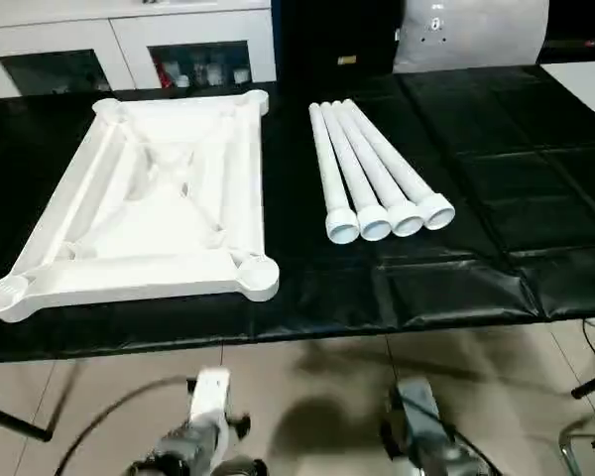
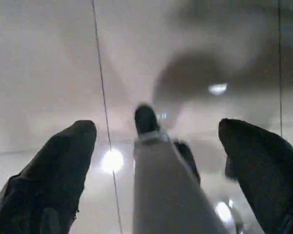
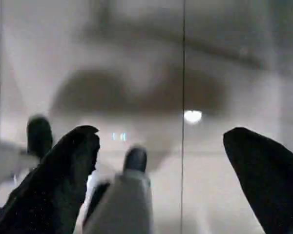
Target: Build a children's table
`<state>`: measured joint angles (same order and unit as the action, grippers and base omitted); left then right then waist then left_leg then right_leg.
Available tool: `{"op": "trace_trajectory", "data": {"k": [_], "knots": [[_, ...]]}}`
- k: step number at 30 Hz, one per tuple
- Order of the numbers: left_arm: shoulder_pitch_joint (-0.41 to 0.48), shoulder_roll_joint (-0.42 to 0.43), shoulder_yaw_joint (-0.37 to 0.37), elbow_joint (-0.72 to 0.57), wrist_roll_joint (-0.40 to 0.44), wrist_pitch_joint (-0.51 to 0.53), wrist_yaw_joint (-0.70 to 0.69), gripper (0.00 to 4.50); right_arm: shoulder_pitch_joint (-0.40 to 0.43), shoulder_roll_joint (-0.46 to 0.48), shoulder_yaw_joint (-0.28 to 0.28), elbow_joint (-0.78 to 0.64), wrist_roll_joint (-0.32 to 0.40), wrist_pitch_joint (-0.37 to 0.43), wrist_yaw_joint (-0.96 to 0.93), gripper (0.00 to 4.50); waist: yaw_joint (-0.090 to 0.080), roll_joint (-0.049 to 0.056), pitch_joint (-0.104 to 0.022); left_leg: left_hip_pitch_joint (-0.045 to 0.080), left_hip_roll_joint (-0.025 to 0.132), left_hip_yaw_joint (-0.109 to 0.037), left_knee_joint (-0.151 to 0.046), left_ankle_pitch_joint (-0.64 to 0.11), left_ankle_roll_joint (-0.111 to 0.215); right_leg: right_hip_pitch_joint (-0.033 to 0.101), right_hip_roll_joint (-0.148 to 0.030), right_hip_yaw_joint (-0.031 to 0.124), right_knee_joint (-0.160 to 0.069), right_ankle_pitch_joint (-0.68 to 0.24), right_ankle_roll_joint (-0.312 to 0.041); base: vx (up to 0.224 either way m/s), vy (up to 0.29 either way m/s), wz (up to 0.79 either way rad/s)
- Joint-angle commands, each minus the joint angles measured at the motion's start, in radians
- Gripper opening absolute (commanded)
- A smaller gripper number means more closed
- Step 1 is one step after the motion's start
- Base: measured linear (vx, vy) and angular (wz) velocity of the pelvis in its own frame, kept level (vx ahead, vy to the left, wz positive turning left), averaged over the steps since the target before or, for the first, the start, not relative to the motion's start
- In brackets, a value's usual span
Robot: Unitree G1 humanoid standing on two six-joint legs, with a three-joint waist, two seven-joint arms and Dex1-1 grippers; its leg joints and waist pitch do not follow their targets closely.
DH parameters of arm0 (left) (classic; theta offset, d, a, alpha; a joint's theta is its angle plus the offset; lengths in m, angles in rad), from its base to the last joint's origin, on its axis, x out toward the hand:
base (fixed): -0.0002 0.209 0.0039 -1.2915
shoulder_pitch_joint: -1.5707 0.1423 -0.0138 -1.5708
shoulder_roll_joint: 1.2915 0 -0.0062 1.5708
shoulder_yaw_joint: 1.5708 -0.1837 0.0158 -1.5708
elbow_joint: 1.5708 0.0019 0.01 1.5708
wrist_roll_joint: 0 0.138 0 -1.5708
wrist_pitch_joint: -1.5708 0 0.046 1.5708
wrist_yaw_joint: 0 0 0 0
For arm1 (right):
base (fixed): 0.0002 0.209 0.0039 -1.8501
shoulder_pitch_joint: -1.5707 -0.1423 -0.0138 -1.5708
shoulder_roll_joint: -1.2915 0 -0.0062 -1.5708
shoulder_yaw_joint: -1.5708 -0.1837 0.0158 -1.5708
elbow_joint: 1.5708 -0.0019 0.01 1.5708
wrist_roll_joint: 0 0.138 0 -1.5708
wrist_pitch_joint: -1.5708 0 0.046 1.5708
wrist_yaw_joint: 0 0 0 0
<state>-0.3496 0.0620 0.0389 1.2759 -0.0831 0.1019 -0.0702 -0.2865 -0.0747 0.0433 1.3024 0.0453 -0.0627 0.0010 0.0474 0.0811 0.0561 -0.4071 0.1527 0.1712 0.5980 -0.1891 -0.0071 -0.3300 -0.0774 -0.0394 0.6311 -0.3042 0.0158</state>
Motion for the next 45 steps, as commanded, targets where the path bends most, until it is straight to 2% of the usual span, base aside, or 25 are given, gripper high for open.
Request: {"op": "trace_trajectory", "data": {"k": [1, 5, 8, 13, 14, 15, 16, 17, 18, 19, 21, 23, 24, 27, 29, 30, 33, 34, 35, 36, 39, 41, 42, 43, 45], "knots": [[-0.001, 0.01, 0.033, -0.008, -0.033, -0.016, -0.038, 4.47, 0.008, -0.01, -0.038, -0.025, 0.039, -0.075, 0.064, 4.5, 0.003, -0.013, -0.059, 0.023, 0.098, -0.039, -0.068, -0.122, 0.156, 0.017, -0.11, 0.036, -0.059, 0.334, -0.291, 0.0, 0.0, 0.0], [0.003, 0.026, 0.012, -0.025, -0.023, -0.048, -0.139, 4.47, 0.044, -0.039, -0.028, -0.06, 0.038, -0.117, 0.149, 4.5, 0.012, -0.013, -0.062, 0.023, 0.096, -0.038, -0.06, -0.078, 0.183, 0.014, -0.104, 0.032, -0.054, 0.366, -0.286, 0.0, 0.0, 0.0], [0.031, 0.05, -0.017, -0.065, 0.007, -0.141, -0.194, 4.47, 0.076, -0.049, -0.033, -0.115, 0.057, -0.162, 0.267, 4.5, 0.015, -0.022, -0.061, 0.019, 0.099, -0.039, -0.06, -0.09, 0.203, 0.014, -0.108, 0.031, -0.055, 0.367, -0.272, 0.0, 0.0, 0.0], [0.099, 0.071, -0.02, -0.156, 0.019, -0.211, -0.223, 4.47, 0.15, -0.058, -0.03, -0.241, 0.049, -0.247, 0.287, 4.5, 0.014, -0.022, -0.056, 0.019, 0.106, -0.04, -0.069, -0.132, 0.199, 0.009, -0.105, 0.032, -0.058, 0.298, -0.269, 0.0, 0.0, 0.0], [0.108, 0.077, -0.037, -0.165, 0.047, -0.267, -0.195, 4.47, 0.19, -0.059, -0.018, -0.307, 0.053, -0.263, 0.316, 4.5, 0.012, -0.02, -0.054, 0.021, 0.104, -0.041, -0.071, -0.144, 0.198, 0.008, -0.1, 0.032, -0.061, 0.278, -0.264, 0.0, 0.0, 0.0], [0.11, 0.077, -0.041, -0.161, 0.054, -0.296, -0.192, 4.47, 0.234, -0.065, -0.009, -0.385, 0.05, -0.267, 0.326, 4.5, 0.012, -0.026, -0.052, 0.02, 0.105, -0.041, -0.072, -0.159, 0.195, 0.007, -0.102, 0.035, -0.064, 0.267, -0.254, 0.0, 0.0, 0.0], [0.113, 0.076, -0.041, -0.162, 0.053, -0.306, -0.197, 4.47, 0.258, -0.069, -0.005, -0.431, 0.049, -0.261, 0.328, 4.5, 0.014, -0.024, -0.052, 0.02, 0.104, -0.041, -0.073, -0.162, 0.192, 0.008, -0.102, 0.035, -0.066, 0.26, -0.246, 0.0, 0.0, 0.0], [0.116, 0.076, -0.042, -0.163, 0.053, -0.313, -0.2, 4.47, 0.275, -0.072, -0.004, -0.462, 0.049, -0.257, 0.331, 4.5, 0.016, -0.034, -0.052, 0.023, 0.105, -0.041, -0.075, -0.17, 0.188, 0.006, -0.1, 0.037, -0.067, 0.253, -0.237, 0.0, 0.0, 0.0], [0.117, 0.075, -0.042, -0.163, 0.051, -0.314, -0.207, 4.47, 0.293, -0.076, -0.002, -0.495, 0.049, -0.245, 0.332, 4.5, 0.016, -0.029, -0.052, 0.023, 0.104, -0.042, -0.078, -0.183, 0.176, 0.004, -0.1, 0.035, -0.067, 0.233, -0.237, 0.0, 0.0, 0.0], [0.117, 0.075, -0.043, -0.163, 0.051, -0.314, -0.209, 4.47, 0.297, -0.077, -0.001, -0.503, 0.049, -0.243, 0.332, 4.5, 0.015, -0.035, -0.05, 0.023, 0.105, -0.042, -0.081, -0.193, 0.17, 0.004, -0.098, 0.035, -0.071, 0.216, -0.238, 0.0, 0.0, 0.0], [0.129, 0.071, -0.039, -0.172, 0.05, -0.339, -0.232, 4.47, 0.395, -0.09, -0.007, -0.688, 0.074, -0.2, 0.358, 4.5, 0.015, -0.04, -0.043, 0.024, 0.106, -0.042, -0.088, -0.238, 0.144, 0.001, -0.097, 0.039, -0.076, 0.165, -0.23, 0.0, 0.0, 0.0], [0.135, 0.069, -0.036, -0.177, 0.048, -0.348, -0.235, 4.47, 0.426, -0.096, -0.005, -0.744, 0.085, -0.185, 0.373, 4.5, 0.019, -0.04, -0.043, 0.025, 0.106, -0.043, -0.09, -0.251, 0.136, 0.003, -0.099, 0.041, -0.08, 0.148, -0.218, 0.0, 0.0, 0.0], [0.14, 0.067, -0.034, -0.182, 0.047, -0.358, -0.244, 4.47, 0.446, -0.102, -0.001, -0.777, 0.082, -0.178, 0.379, 4.5, 0.014, -0.045, -0.039, 0.024, 0.103, -0.042, -0.094, -0.273, 0.12, 0.0, -0.097, 0.042, -0.086, 0.112, -0.213, 0.0, 0.0, 0.0], [0.144, 0.067, -0.042, -0.179, 0.051, -0.38, -0.277, 4.47, 0.509, -0.123, 0.016, -0.876, 0.098, -0.127, 0.425, 4.5, 0.012, -0.05, -0.036, 0.023, 0.101, -0.042, -0.093, -0.271, 0.111, 0.0, -0.098, 0.044, -0.089, 0.106, -0.205, 0.0, 0.0, 0.0], [0.141, 0.071, -0.05, -0.178, 0.058, -0.361, -0.279, 4.47, 0.506, -0.127, 0.013, -0.834, 0.094, -0.126, 0.433, 4.5, 0.012, -0.05, -0.035, 0.024, 0.1, -0.041, -0.094, -0.274, 0.108, -0.002, -0.098, 0.044, -0.091, 0.098, -0.211, 0.0, 0.0, 0.0], [0.137, 0.075, -0.056, -0.177, 0.063, -0.339, -0.282, 4.47, 0.489, -0.13, 0.005, -0.77, 0.067, -0.13, 0.411, 4.5, 0.008, -0.053, -0.03, 0.023, 0.099, -0.041, -0.096, -0.282, 0.095, -0.004, -0.097, 0.044, -0.091, 0.078, -0.223, 0.0, 0.0, 0.0], [0.127, 0.088, -0.078, -0.179, 0.089, -0.283, -0.276, 4.47, 0.394, -0.119, -0.014, -0.559, 0.03, -0.177, 0.351, 4.5, 0.001, -0.052, -0.027, 0.024, 0.097, -0.038, -0.095, -0.267, 0.077, -0.007, -0.096, 0.045, -0.09, 0.078, -0.256, 0.0, 0.0, 0.0], [0.122, 0.092, -0.083, -0.178, 0.094, -0.276, -0.289, 4.47, 0.373, -0.117, -0.015, -0.519, 0.026, -0.172, 0.344, 4.5, -0.002, -0.056, -0.028, 0.022, 0.096, -0.038, -0.094, -0.254, 0.08, -0.005, -0.095, 0.044, -0.088, 0.093, -0.261, 0.0, 0.0, 0.0], [0.122, 0.092, -0.083, -0.178, 0.094, -0.276, -0.289, 4.47, 0.373, -0.117, -0.015, -0.519, 0.026, -0.172, 0.344, 4.5, -0.001, -0.054, -0.027, 0.023, 0.095, -0.038, -0.094, -0.245, 0.082, -0.005, -0.095, 0.044, -0.086, 0.103, -0.266, 0.0, 0.0, 0.0], [0.102, 0.108, -0.121, -0.174, 0.126, -0.265, -0.353, 4.47, 0.281, -0.109, -0.006, -0.348, 0.005, -0.175, 0.337, 4.5, -0.004, -0.051, -0.025, 0.024, 0.097, -0.037, -0.091, -0.227, 0.097, -0.006, -0.096, 0.044, -0.083, 0.147, -0.273, 0.0, 0.0, 0.0], [0.096, 0.11, -0.128, -0.177, 0.122, -0.3, -0.425, 4.47, 0.218, -0.107, -0.001, -0.237, -0.008, -0.169, 0.332, 4.5, -0.008, -0.047, -0.016, 0.022, 0.099, -0.037, -0.088, -0.168, 0.119, -0.005, -0.094, 0.042, -0.07, 0.246, -0.301, 0.0, 0.0, 0.0], [0.096, 0.111, -0.131, -0.185, 0.119, -0.316, -0.454, 4.47, 0.199, -0.107, 0.002, -0.203, -0.014, -0.172, 0.337, 4.5, -0.009, -0.05, -0.022, 0.02, 0.096, -0.036, -0.081, -0.134, 0.142, 0.002, -0.097, 0.04, -0.063, 0.311, -0.305, 0.0, 0.0, 0.0], [0.094, 0.115, -0.147, -0.202, 0.116, -0.331, -0.523, 4.47, 0.172, -0.111, 0.009, -0.164, -0.029, -0.184, 0.345, 4.5, -0.012, -0.045, -0.009, 0.015, 0.094, -0.035, -0.073, -0.081, 0.181, -0.003, -0.097, 0.037, -0.055, 0.418, -0.295, 0.0, 0.0, 0.0], [0.092, 0.119, -0.158, -0.211, 0.117, -0.339, -0.559, 4.47, 0.159, -0.113, 0.016, -0.148, -0.039, -0.19, 0.351, 4.5, -0.012, -0.048, -0.012, 0.015, 0.094, -0.034, -0.071, -0.075, 0.191, -0.002, -0.098, 0.036, -0.053, 0.436, -0.294, 0.0, 0.0, 0.0], [0.091, 0.123, -0.177, -0.231, 0.114, -0.355, -0.625, 4.47, 0.126, -0.112, 0.028, -0.099, -0.07, -0.209, 0.356, 4.5, -0.018, -0.048, 0.007, 0.01, 0.097, -0.034, -0.074, -0.093, 0.204, -0.008, -0.098, 0.032, -0.05, 0.423, -0.298, 0.0, 0.0, 0.0]]}}
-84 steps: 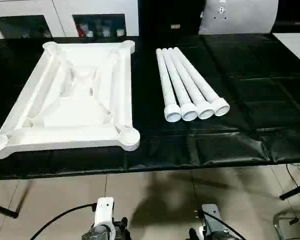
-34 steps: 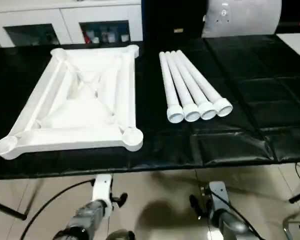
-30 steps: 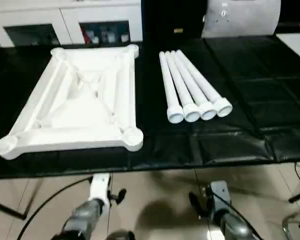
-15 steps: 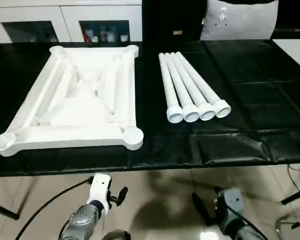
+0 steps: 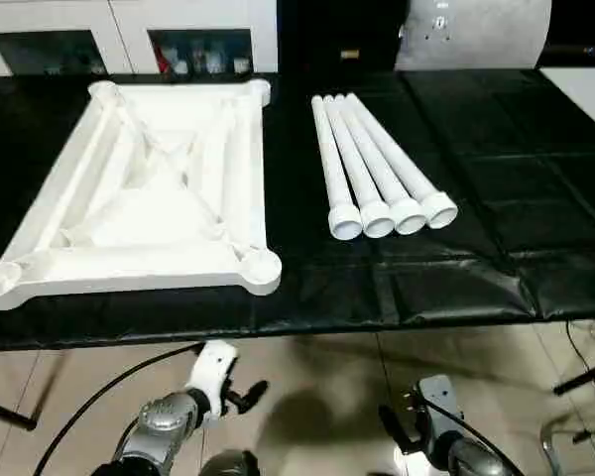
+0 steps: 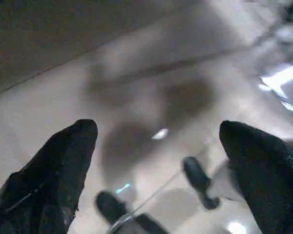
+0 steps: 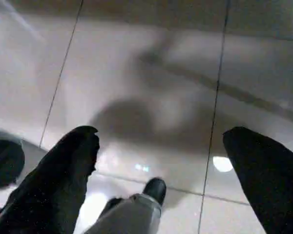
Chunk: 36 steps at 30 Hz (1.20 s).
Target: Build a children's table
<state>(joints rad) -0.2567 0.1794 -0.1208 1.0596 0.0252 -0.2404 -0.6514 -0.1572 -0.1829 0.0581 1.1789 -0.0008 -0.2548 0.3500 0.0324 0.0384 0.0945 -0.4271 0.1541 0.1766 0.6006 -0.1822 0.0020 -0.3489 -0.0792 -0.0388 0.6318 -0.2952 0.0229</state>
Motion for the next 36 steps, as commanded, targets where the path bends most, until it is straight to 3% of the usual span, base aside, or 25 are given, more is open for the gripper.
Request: {"op": "trace_trajectory", "data": {"k": [1, 2, 3, 4, 7, 8, 9, 11, 12, 14, 16, 18, 21, 25, 26, 28, 29, 30, 31, 32, 33, 34, 36], "knots": [[-0.001, 0.005, -0.018, -0.018, 0.004, -0.013, -0.05, 4.47, -0.008, -0.003, 0.016, 0.031, -0.028, -0.019, 0.005, 4.5, -0.004, -0.002, -0.027, 0.032, 0.099, -0.038, -0.081, -0.14, 0.187, 0.01, -0.095, 0.032, -0.055, 0.353, -0.314, 0.0, 0.0, 0.0], [-0.002, 0.005, -0.019, -0.019, 0.002, -0.015, -0.061, 4.47, -0.011, -0.003, 0.017, 0.037, -0.03, -0.021, 0.005, 4.5, -0.004, -0.002, -0.027, 0.032, 0.099, -0.038, -0.081, -0.14, 0.187, 0.01, -0.095, 0.032, -0.055, 0.353, -0.314, 0.0, 0.0, 0.0], [0.0, 0.003, -0.022, -0.028, -0.011, -0.024, -0.114, 4.47, -0.025, -0.002, 0.021, 0.065, -0.039, -0.03, 0.01, 4.5, -0.007, -0.002, -0.011, 0.034, 0.103, -0.039, -0.091, -0.19, 0.168, 0.006, -0.095, 0.036, -0.06, 0.259, -0.327, 0.0, 0.0, 0.0], [0.005, 0.001, -0.017, -0.037, -0.021, -0.024, -0.129, 4.47, -0.03, -0.002, 0.025, 0.078, -0.045, -0.03, 0.015, 4.5, -0.009, -0.007, -0.005, 0.035, 0.104, -0.037, -0.094, -0.206, 0.155, 0.005, -0.093, 0.038, -0.062, 0.216, -0.337, 0.0, 0.0, 0.0], [0.016, 0.007, -0.02, -0.063, -0.018, -0.012, -0.146, 4.47, -0.058, 0.016, 0.036, 0.102, -0.062, -0.015, 0.006, 4.5, -0.012, -0.014, 0.011, 0.033, 0.104, -0.034, -0.097, -0.181, 0.159, 0.002, -0.095, 0.044, -0.062, 0.202, -0.345, 0.0, 0.0, 0.0], [0.016, 0.007, -0.021, -0.064, -0.018, -0.011, -0.146, 4.47, -0.059, 0.016, 0.036, 0.103, -0.062, -0.015, 0.006, 4.5, -0.012, -0.014, 0.011, 0.033, 0.104, -0.034, -0.097, -0.181, 0.159, 0.002, -0.095, 0.044, -0.062, 0.202, -0.345, 0.0, 0.0, 0.0], [0.019, 0.011, -0.025, -0.07, -0.016, -0.01, -0.155, 4.47, -0.07, 0.024, 0.035, 0.108, -0.063, -0.003, 0.003, 4.5, -0.013, -0.018, 0.019, 0.034, 0.107, -0.034, -0.097, -0.148, 0.17, 0.0, -0.095, 0.045, -0.06, 0.243, -0.343, 0.0, 0.0, 0.0], [0.027, 0.018, -0.026, -0.084, -0.024, 0.002, -0.179, 4.47, -0.092, 0.036, 0.036, 0.127, -0.075, 0.012, 0.005, 4.5, -0.015, -0.018, 0.016, 0.034, 0.106, -0.033, -0.087, -0.078, 0.194, 0.002, -0.094, 0.042, -0.047, 0.336, -0.348, 0.0, 0.0, 0.0], [0.033, 0.021, -0.023, -0.091, -0.03, 0.012, -0.189, 4.47, -0.097, 0.039, 0.039, 0.132, -0.08, 0.013, 0.007, 4.5, -0.019, -0.017, 0.016, 0.03, 0.103, -0.032, -0.074, 0.014, 0.226, 0.0, -0.093, 0.039, -0.034, 0.45, -0.35, 0.0, 0.0, 0.0], [0.038, 0.023, -0.021, -0.097, -0.033, 0.021, -0.197, 4.47, -0.103, 0.043, 0.045, 0.136, -0.086, 0.017, 0.007, 4.5, -0.022, -0.018, 0.024, 0.029, 0.103, -0.029, -0.069, 0.047, 0.259, -0.003, -0.096, 0.035, -0.031, 0.506, -0.345, 0.0, 0.0, 0.0], [0.05, 0.03, -0.019, -0.112, -0.033, 0.03, -0.199, 4.47, -0.111, 0.068, 0.056, 0.14, -0.099, 0.016, -0.005, 4.5, -0.022, -0.022, 0.033, 0.026, 0.105, -0.029, -0.075, 0.003, 0.257, -0.002, -0.101, 0.034, -0.036, 0.468, -0.338, 0.0, 0.0, 0.0], [0.064, 0.036, -0.018, -0.131, -0.035, 0.031, -0.203, 4.47, -0.101, 0.104, 0.07, 0.129, -0.111, -0.008, -0.005, 4.5, -0.023, -0.021, 0.043, 0.028, 0.111, -0.032, -0.09, -0.079, 0.225, -0.005, -0.102, 0.037, -0.043, 0.36, -0.342, 0.0, 0.0, 0.0], [0.072, 0.033, -0.011, -0.136, -0.047, 0.016, -0.22, 4.47, -0.047, 0.111, 0.085, 0.05, -0.104, -0.053, 0.033, 4.5, -0.024, -0.025, 0.054, 0.029, 0.115, -0.032, -0.1, -0.133, 0.194, -0.006, -0.102, 0.044, -0.051, 0.298, -0.344, 0.0, 0.0, 0.0], [0.101, 0.032, 0.014, -0.155, -0.055, 0.009, -0.167, 4.47, 0.026, 0.106, 0.097, -0.076, -0.104, -0.058, 0.046, 4.5, -0.024, -0.029, 0.052, 0.031, 0.115, -0.03, -0.097, -0.095, 0.208, -0.003, -0.103, 0.044, -0.045, 0.356, -0.332, 0.0, 0.0, 0.0], [0.107, 0.033, 0.02, -0.161, -0.05, 0.023, -0.131, 4.47, 0.029, 0.107, 0.096, -0.082, -0.107, -0.053, 0.036, 4.5, -0.026, -0.038, 0.048, 0.032, 0.116, -0.029, -0.096, -0.094, 0.211, -0.001, -0.104, 0.045, -0.046, 0.359, -0.333, 0.0, 0.0, 0.0], [0.122, 0.041, 0.026, -0.188, -0.024, 0.085, -0.043, 4.47, 0.029, 0.11, 0.086, -0.084, -0.104, -0.039, 0.012, 4.5, -0.028, -0.034, 0.052, 0.031, 0.117, -0.03, -0.098, -0.093, 0.21, -0.003, -0.105, 0.044, -0.044, 0.355, -0.331, 0.0, 0.0, 0.0], [0.135, 0.032, 0.057, -0.194, -0.031, 0.137, 0.044, 4.47, 0.017, 0.113, 0.067, -0.079, -0.095, -0.016, -0.025, 4.5, -0.029, -0.043, 0.038, 0.036, 0.117, -0.027, -0.093, -0.086, 0.21, 0.002, -0.104, 0.045, -0.042, 0.36, -0.339, 0.0, 0.0, 0.0], [0.139, 0.024, 0.076, -0.189, -0.044, 0.157, 0.071, 4.47, 0.013, 0.114, 0.059, -0.08, -0.094, -0.005, -0.045, 4.5, -0.028, -0.042, 0.041, 0.034, 0.113, -0.026, -0.092, -0.07, 0.213, -0.001, -0.105, 0.046, -0.043, 0.361, -0.346, 0.0, 0.0, 0.0], [0.143, 0.011, 0.109, -0.181, -0.06, 0.208, 0.141, 4.47, -0.005, 0.117, 0.043, -0.061, -0.096, 0.038, -0.112, 4.5, -0.028, -0.045, 0.032, 0.036, 0.112, -0.024, -0.09, -0.066, 0.213, 0.003, -0.105, 0.046, -0.044, 0.358, -0.349, 0.0, 0.0, 0.0], [0.144, 0.009, 0.114, -0.179, -0.062, 0.214, 0.151, 4.47, -0.009, 0.117, 0.041, -0.056, -0.096, 0.045, -0.124, 4.5, -0.027, -0.044, 0.03, 0.037, 0.11, -0.024, -0.087, -0.043, 0.211, 0.003, -0.104, 0.045, -0.042, 0.363, -0.359, 0.0, 0.0, 0.0], [0.144, 0.004, 0.128, -0.17, -0.068, 0.237, 0.192, 4.47, -0.008, 0.119, 0.032, -0.065, -0.094, 0.084, -0.165, 4.5, -0.023, -0.042, 0.019, 0.038, 0.109, -0.022, -0.081, -0.021, 0.212, 0.007, -0.104, 0.046, -0.041, 0.373, -0.36, 0.0, 0.0, 0.0], [0.144, 0.001, 0.137, -0.165, -0.073, 0.259, 0.218, 4.47, -0.004, 0.128, 0.015, -0.071, -0.075, 0.095, -0.173, 4.5, -0.022, -0.042, 0.02, 0.038, 0.109, -0.021, -0.08, -0.007, 0.213, 0.005, -0.104, 0.046, -0.039, 0.385, -0.359, 0.0, 0.0, 0.0], [0.145, -0.003, 0.144, -0.164, -0.077, 0.27, 0.24, 4.47, -0.002, 0.137, -0.001, -0.077, -0.055, 0.101, -0.175, 4.5, -0.013, -0.036, 0.003, 0.04, 0.109, -0.021, -0.071, 0.034, 0.221, 0.009, -0.104, 0.044, -0.032, 0.44, -0.356, 0.0, 0.0, 0.0]]}}
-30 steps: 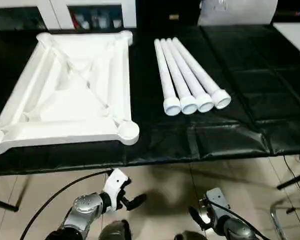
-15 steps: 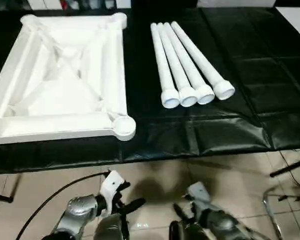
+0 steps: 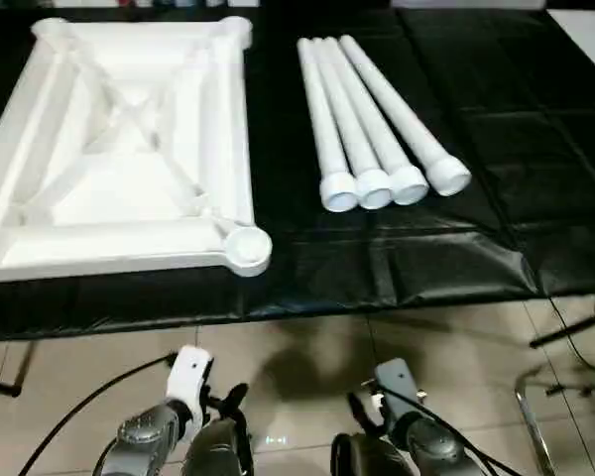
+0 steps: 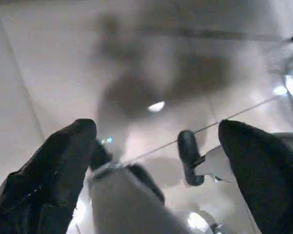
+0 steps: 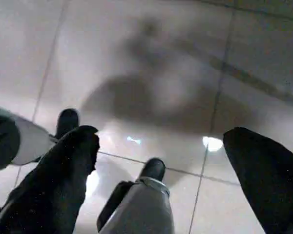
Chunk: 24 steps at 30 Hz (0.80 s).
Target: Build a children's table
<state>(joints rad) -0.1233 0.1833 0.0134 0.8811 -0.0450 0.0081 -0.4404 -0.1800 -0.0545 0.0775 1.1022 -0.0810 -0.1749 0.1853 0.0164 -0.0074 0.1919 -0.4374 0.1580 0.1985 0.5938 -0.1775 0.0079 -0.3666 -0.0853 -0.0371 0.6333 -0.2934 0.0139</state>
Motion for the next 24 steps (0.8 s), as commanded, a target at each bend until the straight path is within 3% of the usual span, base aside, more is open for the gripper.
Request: {"op": "trace_trajectory", "data": {"k": [1, 3, 4, 5, 7, 9, 10, 11, 12, 13, 14, 15, 16, 17, 18, 19, 20, 21, 22, 23, 24], "knots": [[0.016, -0.017, 0.029, 0.011, -0.013, 0.035, 0.09, 4.47, 0.006, 0.028, -0.058, -0.001, 0.065, 0.028, -0.021, 4.5, 0.007, 0.016, -0.103, 0.051, 0.104, -0.042, -0.061, 0.036, 0.214, 0.029, -0.098, 0.041, -0.031, 0.454, -0.347, 0.0, 0.0, 0.0], [0.013, -0.025, 0.04, 0.013, -0.018, 0.045, 0.117, 4.47, -0.01, 0.034, -0.07, 0.004, 0.072, 0.029, -0.032, 4.5, 0.016, 0.024, -0.111, 0.047, 0.104, -0.045, -0.059, 0.034, 0.21, 0.03, -0.097, 0.038, -0.026, 0.48, -0.346, 0.0, 0.0, 0.0], [0.013, -0.025, 0.04, 0.013, -0.018, 0.045, 0.117, 4.47, -0.01, 0.034, -0.07, 0.004, 0.072, 0.029, -0.032, 4.5, 0.017, 0.02, -0.111, 0.048, 0.103, -0.044, -0.06, 0.023, 0.206, 0.028, -0.097, 0.037, -0.03, 0.471, -0.344, 0.0, 0.0, 0.0], [0.011, -0.027, 0.041, 0.005, -0.009, 0.064, 0.128, 4.47, -0.017, 0.037, -0.074, 0.006, 0.07, 0.04, -0.043, 4.5, 0.02, 0.016, -0.111, 0.046, 0.103, -0.042, -0.063, -0.019, 0.193, 0.028, -0.099, 0.039, -0.034, 0.431, -0.343, 0.0, 0.0, 0.0], [-0.001, -0.026, 0.029, 0.011, 0.008, 0.072, 0.131, 4.47, -0.032, 0.037, -0.083, 0.017, 0.066, 0.063, -0.078, 4.5, 0.031, 0.037, -0.121, 0.053, 0.103, -0.041, -0.073, -0.129, 0.137, 0.026, -0.097, 0.042, -0.049, 0.297, -0.342, 0.0, 0.0, 0.0], [-0.003, -0.025, 0.027, 0.014, 0.008, 0.075, 0.127, 4.47, -0.034, 0.037, -0.085, 0.021, 0.067, 0.064, -0.081, 4.5, 0.034, 0.032, -0.125, 0.05, 0.101, -0.042, -0.076, -0.167, 0.113, 0.031, -0.1, 0.044, -0.052, 0.244, -0.336, 0.0, 0.0, 0.0], [-0.01, -0.027, 0.025, 0.024, 0.003, 0.082, 0.116, 4.47, -0.042, 0.034, -0.095, 0.039, 0.07, 0.068, -0.097, 4.5, 0.04, 0.059, -0.138, 0.051, 0.099, -0.043, -0.072, -0.133, 0.101, 0.022, -0.096, 0.043, -0.048, 0.268, -0.336, 0.0, 0.0, 0.0], [-0.013, -0.029, 0.026, 0.028, 0.001, 0.077, 0.112, 4.47, -0.045, 0.031, -0.1, 0.048, 0.071, 0.066, -0.108, 4.5, 0.04, 0.054, -0.149, 0.04, 0.092, -0.043, -0.06, 0.012, 0.138, 0.013, -0.084, 0.033, -0.03, 0.423, -0.352, 0.0, 0.0, 0.0], [-0.015, -0.034, 0.03, 0.034, 0.0, 0.064, 0.119, 4.47, -0.045, 0.027, -0.116, 0.061, 0.082, 0.057, -0.12, 4.5, 0.043, 0.057, -0.17, 0.032, 0.077, -0.035, -0.033, 0.198, 0.202, -0.008, -0.064, 0.015, -0.011, 0.613, -0.37, -0.055, 0.024, 0.02], [-0.015, -0.034, 0.029, 0.035, 0.001, 0.059, 0.122, 4.47, -0.044, 0.026, -0.119, 0.063, 0.085, 0.048, -0.124, 4.5, 0.046, 0.056, -0.182, 0.017, 0.06, -0.031, -0.022, 0.242, 0.253, -0.016, -0.067, 0.006, -0.012, 0.676, -0.379, -0.075, 0.029, 0.03], [-0.015, -0.034, 0.029, 0.035, 0.001, 0.059, 0.123, 4.47, -0.044, 0.026, -0.12, 0.063, 0.085, 0.047, -0.124, 4.5, 0.05, 0.069, -0.193, 0.012, 0.056, -0.033, -0.015, 0.231, 0.265, -0.021, -0.072, 0.004, -0.011, 0.676, -0.378, -0.075, 0.029, 0.03], [-0.015, -0.034, 0.027, 0.032, 0.002, 0.056, 0.127, 4.47, -0.042, 0.026, -0.123, 0.063, 0.085, 0.039, -0.126, 4.5, 0.048, 0.062, -0.193, -0.006, 0.057, -0.035, -0.023, 0.148, 0.278, -0.033, -0.074, -0.001, -0.023, 0.601, -0.373, -0.115, 0.026, 0.01], [-0.013, -0.034, 0.026, 0.031, 0.003, 0.044, 0.128, 4.47, -0.04, 0.026, -0.126, 0.062, 0.086, 0.031, -0.126, 4.5, 0.05, 0.068, -0.194, -0.007, 0.06, -0.034, -0.031, 0.06, 0.269, -0.037, -0.073, -0.006, -0.031, 0.492, -0.376, -0.147, 0.031, 0.03], [-0.011, -0.036, 0.029, 0.03, 0.003, 0.026, 0.127, 4.47, -0.034, 0.028, -0.135, 0.058, 0.095, 0.022, -0.108, 4.5, 0.048, 0.088, -0.185, 0.012, 0.07, -0.032, -0.047, -0.274, 0.18, -0.041, -0.083, -0.002, -0.063, 0.099, -0.354, -0.147, 0.031, 0.03], [-0.01, -0.036, 0.029, 0.032, 0.004, 0.009, 0.123, 4.47, -0.029, 0.026, -0.132, 0.055, 0.092, 0.015, -0.106, 4.5, 0.046, 0.097, -0.153, 0.065, 0.079, -0.051, -0.04, -0.655, 0.007, -0.06, -0.109, 0.008, -0.112, -0.405, -0.257, -0.169, 0.046, 0.03], [-0.01, -0.036, 0.029, 0.032, 0.004, 0.009, 0.123, 4.47, -0.029, 0.026, -0.132, 0.055, 0.092, 0.015, -0.106, 4.5, 0.037, 0.091, -0.131, 0.089, 0.079, -0.068, -0.033, -0.791, -0.07, -0.078, -0.114, 0.0, -0.137, -0.622, -0.171, -0.151, 0.08, -0.18], [-0.009, -0.036, 0.026, 0.034, 0.009, -0.013, 0.121, 4.47, -0.022, 0.02, -0.118, 0.048, 0.08, 0.006, -0.102, 4.5, 0.015, 0.109, -0.105, 0.075, 0.074, -0.085, -0.096, -0.976, -0.179, -0.043, -0.064, -0.078, -0.136, -0.74, -0.057, -0.151, 0.08, -0.18], [-0.009, -0.036, 0.025, 0.036, 0.011, -0.021, 0.121, 4.47, -0.02, 0.017, -0.11, 0.048, 0.072, 0.001, -0.101, 4.5, 0.09, 0.14, -0.115, -0.18, 0.019, 0.039, -0.301, -1.129, -0.304, 0.195, 0.049, -0.15, 0.202, -0.397, -0.102, -0.209, 0.154, -0.33], [-0.009, -0.033, 0.019, 0.038, 0.019, -0.033, 0.124, 4.47, -0.011, 0.021, -0.111, 0.038, 0.082, -0.014, -0.059, 4.5, 0.16, 0.137, -0.133, -0.211, -0.041, 0.155, -0.308, -1.093, -0.371, 0.222, 0.094, -0.185, 0.173, -0.376, -0.097, -0.199, 0.067, 0.21], [-0.008, -0.033, 0.016, 0.04, 0.022, -0.049, 0.124, 4.47, 0.005, 0.023, -0.104, 0.014, 0.085, -0.043, -0.016, 4.5, 0.139, 0.106, -0.204, -0.056, 0.013, 0.197, -0.232, -0.543, -0.422, 0.137, -0.002, -0.067, 0.148, -0.58, -0.105, -0.199, 0.067, 0.21], [-0.007, -0.04, 0.024, 0.047, 0.008, -0.066, 0.105, 4.47, 0.034, 0.028, -0.09, -0.04, 0.093, -0.06, 0.049, 4.5, 0.071, 0.019, -0.181, 0.167, 0.026, -0.055, 0.137, -0.108, -0.148, -0.122, -0.192, 0.041, -0.168, -0.852, -0.048, 0.158, -0.295, 0.77]]}}
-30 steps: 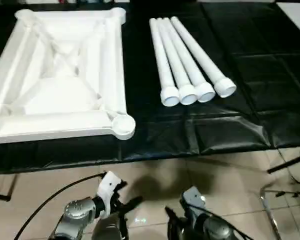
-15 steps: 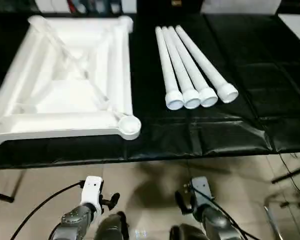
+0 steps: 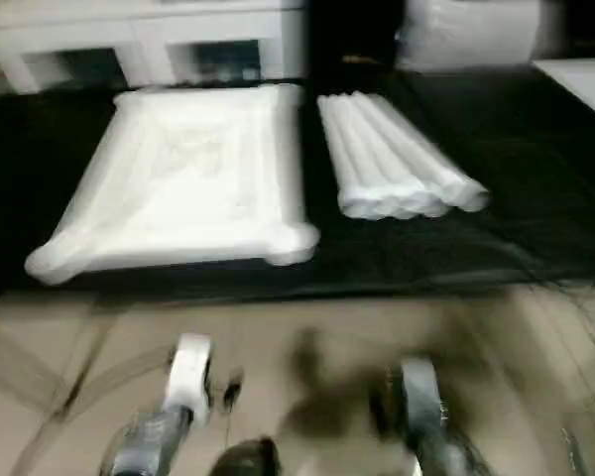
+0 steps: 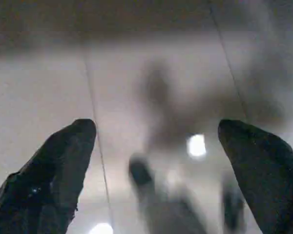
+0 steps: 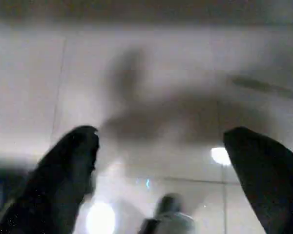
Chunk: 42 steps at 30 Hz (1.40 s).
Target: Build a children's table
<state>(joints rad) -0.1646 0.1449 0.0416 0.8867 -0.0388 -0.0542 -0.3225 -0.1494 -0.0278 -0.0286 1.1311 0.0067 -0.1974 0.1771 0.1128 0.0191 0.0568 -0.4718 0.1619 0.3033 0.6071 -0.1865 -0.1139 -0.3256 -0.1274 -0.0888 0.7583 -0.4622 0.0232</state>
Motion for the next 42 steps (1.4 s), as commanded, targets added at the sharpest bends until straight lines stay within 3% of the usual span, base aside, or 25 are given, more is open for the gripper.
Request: {"op": "trace_trajectory", "data": {"k": [1, 2, 3, 4, 5, 6, 7, 8, 9, 10, 11, 12, 13, 15, 17, 18, 19, 23, 25, 27, 29, 33, 35, 37, 42], "knots": [[0.034, -0.004, -0.002, 0.045, -0.002, -0.023, -0.02, 4.47, 0.011, -0.005, 0.037, -0.092, -0.01, -0.044, 0.069, 4.5, 0.009, 0.013, -0.014, 0.093, -0.008, -0.177, 0.106, -0.032, 0.069, -0.052, -0.116, 0.155, -0.311, -0.677, -0.121, 0.206, -0.223, 0.35], [0.035, -0.005, -0.002, 0.046, -0.002, -0.033, -0.022, 4.47, 0.014, -0.009, 0.048, -0.101, -0.019, -0.049, 0.073, 4.5, -0.003, 0.034, 0.021, 0.03, -0.002, -0.254, 0.16, 0.027, 0.096, 0.021, -0.153, 0.139, -0.287, -0.622, -0.241, 0.206, -0.223, 0.35], [0.034, -0.009, 0.001, 0.051, -0.009, -0.051, -0.037, 4.47, 0.025, -0.017, 0.067, -0.132, -0.034, -0.057, 0.078, 4.5, -0.001, 0.032, 0.015, 0.047, 0.016, -0.257, 0.073, -0.02, 0.051, 0.029, -0.07, 0.073, -0.241, -0.426, -0.227, 0.003, 0.114, -0.12], [0.032, -0.011, 0.001, 0.059, -0.014, -0.076, -0.06, 4.47, 0.042, -0.02, 0.075, -0.179, -0.031, -0.057, 0.093, 4.5, -0.001, 0.066, -0.008, 0.09, 0.053, -0.263, -0.009, -0.129, 0.031, 0.015, -0.01, 0.055, -0.201, -0.293, -0.246, -0.056, 0.104, 0.11], [0.031, -0.011, -0.002, 0.062, -0.013, -0.095, -0.07, 4.47, 0.059, -0.022, 0.078, -0.221, -0.023, -0.061, 0.105, 4.5, -0.022, 0.087, -0.024, 0.138, 0.124, -0.298, -0.072, -0.328, 0.078, -0.009, 0.014, 0.07, -0.136, -0.012, -0.261, -0.056, 0.104, 0.11], [0.03, -0.012, -0.005, 0.067, -0.013, -0.128, -0.083, 4.47, 0.085, -0.029, 0.085, -0.298, -0.014, -0.047, 0.117, 4.5, -0.03, 0.108, -0.042, 0.139, 0.111, -0.297, -0.078, -0.242, 0.181, 0.004, 0.013, 0.058, -0.128, 0.226, -0.255, -0.067, 0.055, 0.19], [0.028, -0.016, -0.002, 0.073, -0.019, -0.158, -0.1, 4.47, 0.112, -0.041, 0.094, -0.373, -0.006, -0.035, 0.131, 4.5, -0.04, 0.092, -0.049, 0.133, 0.102, -0.293, -0.069, -0.13, 0.251, 0.012, 0.011, 0.052, -0.127, 0.325, -0.246, -0.012, 0.073, -0.01], [0.028, -0.021, 0.002, 0.078, -0.027, -0.187, -0.11, 4.47, 0.139, -0.049, 0.097, -0.445, 0.011, -0.025, 0.151, 4.5, -0.037, 0.083, -0.052, 0.122, 0.085, -0.282, -0.048, 0.064, 0.375, 0.017, 0.005, 0.045, -0.132, 0.433, -0.215, -0.012, 0.073, -0.01], [0.028, -0.026, 0.007, 0.084, -0.036, -0.207, -0.123, 4.47, 0.159, -0.053, 0.094, -0.497, 0.031, -0.013, 0.175, 4.5, -0.044, 0.066, -0.054, 0.109, 0.087, -0.276, -0.039, 0.173, 0.458, 0.018, -0.018, 0.056, -0.137, 0.488, -0.196, -0.014, 0.082, -0.06], [0.026, -0.034, 0.015, 0.093, -0.048, -0.233, -0.143, 4.47, 0.184, -0.065, 0.096, -0.559, 0.03, 0.007, 0.191, 4.5, -0.045, 0.06, -0.053, 0.094, 0.08, -0.267, -0.039, 0.183, 0.468, 0.026, -0.026, 0.057, -0.143, 0.499, -0.188, -0.032, 0.058, -0.08], [0.025, -0.039, 0.02, 0.101, -0.056, -0.261, -0.158, 4.47, 0.214, -0.089, 0.116, -0.633, 0.023, 0.031, 0.229, 4.5, -0.044, 0.056, -0.05, 0.077, 0.064, -0.25, -0.04, 0.161, 0.454, 0.036, -0.036, 0.054, -0.158, 0.507, -0.17, -0.032, 0.058, -0.08], [0.023, -0.045, 0.025, 0.112, -0.06, -0.286, -0.17, 4.47, 0.248, -0.107, 0.137, -0.707, 0.048, 0.068, 0.288, 4.5, -0.044, 0.056, -0.047, 0.077, 0.069, -0.242, -0.051, 0.04, 0.415, 0.035, -0.041, 0.053, -0.171, 0.445, -0.176, 0.0, 0.0, 0.0], [0.022, -0.045, 0.025, 0.114, -0.06, -0.293, -0.174, 4.47, 0.26, -0.112, 0.142, -0.732, 0.049, 0.07, 0.291, 4.5, -0.049, 0.057, -0.042, 0.075, 0.071, -0.24, -0.062, -0.035, 0.388, 0.036, -0.041, 0.053, -0.177, 0.401, -0.183, 0.0, 0.0, 0.0], [0.016, -0.046, 0.02, 0.129, -0.056, -0.323, -0.196, 4.47, 0.317, -0.121, 0.154, -0.858, 0.083, 0.103, 0.309, 4.5, -0.062, 0.049, -0.034, 0.076, 0.073, -0.236, -0.089, -0.254, 0.288, 0.037, -0.04, 0.061, -0.195, 0.288, -0.21, 0.0, 0.0, 0.0], [0.012, -0.045, 0.013, 0.142, -0.05, -0.359, -0.217, 4.47, 0.374, -0.132, 0.162, -0.997, 0.131, 0.143, 0.32, 4.5, -0.07, 0.044, -0.034, 0.076, 0.07, -0.231, -0.097, -0.329, 0.23, 0.036, -0.043, 0.065, -0.203, 0.226, -0.215, 0.0, 0.0, 0.0], [0.012, -0.045, 0.014, 0.143, -0.05, -0.362, -0.218, 4.47, 0.376, -0.132, 0.163, -1.003, 0.134, 0.145, 0.321, 4.5, -0.071, 0.039, -0.035, 0.078, 0.069, -0.228, -0.098, -0.331, 0.217, 0.035, -0.044, 0.069, -0.209, 0.218, -0.212, 0.0, 0.0, 0.0], [0.012, -0.054, 0.031, 0.157, -0.071, -0.417, -0.235, 4.47, 0.432, -0.152, 0.175, -1.162, 0.201, 0.179, 0.34, 4.5, -0.072, 0.044, -0.035, 0.079, 0.069, -0.226, -0.099, -0.332, 0.211, 0.032, -0.045, 0.071, -0.21, 0.215, -0.213, 0.0, 0.0, 0.0], [0.006, -0.066, 0.06, 0.182, -0.103, -0.48, -0.264, 4.47, 0.477, -0.157, 0.159, -1.307, 0.203, 0.204, 0.316, 4.5, -0.067, 0.041, -0.037, 0.081, 0.077, -0.213, -0.103, -0.304, 0.199, 0.025, -0.041, 0.07, -0.21, 0.251, -0.196, 0.0, 0.0, 0.0], [0.003, -0.065, 0.06, 0.189, -0.099, -0.502, -0.265, 4.47, 0.477, -0.143, 0.131, -1.346, 0.209, 0.231, 0.282, 4.5, -0.065, 0.043, -0.044, 0.084, 0.076, -0.213, -0.102, -0.278, 0.197, 0.024, -0.038, 0.069, -0.205, 0.303, -0.191, 0.0, 0.0, 0.0], [-0.006, -0.064, 0.065, 0.201, -0.102, -0.547, -0.279, 4.47, 0.449, -0.126, 0.085, -1.43, 0.248, 0.313, 0.224, 4.5, -0.062, 0.04, -0.046, 0.085, 0.074, -0.214, -0.101, -0.256, 0.203, 0.023, -0.039, 0.07, -0.202, 0.366, -0.179, 0.0, 0.0, 0.0], [-0.025, -0.057, 0.061, 0.222, -0.1, -0.594, -0.33, 4.47, 0.402, -0.132, 0.082, -1.514, 0.28, 0.379, 0.199, 4.5, -0.059, 0.035, -0.055, 0.086, 0.073, -0.215, -0.096, -0.216, 0.21, 0.029, -0.037, 0.068, -0.196, 0.43, -0.162, 0.0, 0.0, 0.0], [-0.046, -0.031, 0.025, 0.238, -0.06, -0.599, -0.358, 4.47, 0.373, -0.141, 0.104, -1.526, 0.252, 0.351, 0.202, 4.5, -0.05, 0.041, -0.06, 0.094, 0.073, -0.21, -0.091, -0.209, 0.188, 0.019, -0.038, 0.069, -0.191, 0.502, -0.119, 0.0, 0.0, 0.0], [-0.05, -0.028, 0.021, 0.245, -0.055, -0.603, -0.363, 4.47, 0.371, -0.142, 0.105, -1.533, 0.251, 0.356, 0.2, 4.5, -0.049, 0.036, -0.061, 0.094, 0.072, -0.208, -0.091, -0.219, 0.171, 0.021, -0.037, 0.069, -0.19, 0.52, -0.112, 0.0, 0.0, 0.0], [-0.063, -0.021, 0.024, 0.26, -0.051, -0.604, -0.362, 4.47, 0.342, -0.138, 0.09, -1.532, 0.24, 0.377, 0.184, 4.5, -0.047, 0.031, -0.063, 0.094, 0.071, -0.206, -0.092, -0.236, 0.161, 0.021, -0.038, 0.069, -0.191, 0.516, -0.104, 0.0, 0.0, 0.0], [-0.084, 0.004, 0.003, 0.286, -0.004, -0.63, -0.32, 4.47, 0.293, -0.141, 0.078, -1.545, 0.229, 0.431, 0.145, 4.5, -0.047, 0.036, -0.063, 0.096, 0.071, -0.205, -0.098, -0.26, 0.124, 0.018, -0.038, 0.073, -0.193, 0.454, -0.11, 0.0, 0.0, 0.0]]}}
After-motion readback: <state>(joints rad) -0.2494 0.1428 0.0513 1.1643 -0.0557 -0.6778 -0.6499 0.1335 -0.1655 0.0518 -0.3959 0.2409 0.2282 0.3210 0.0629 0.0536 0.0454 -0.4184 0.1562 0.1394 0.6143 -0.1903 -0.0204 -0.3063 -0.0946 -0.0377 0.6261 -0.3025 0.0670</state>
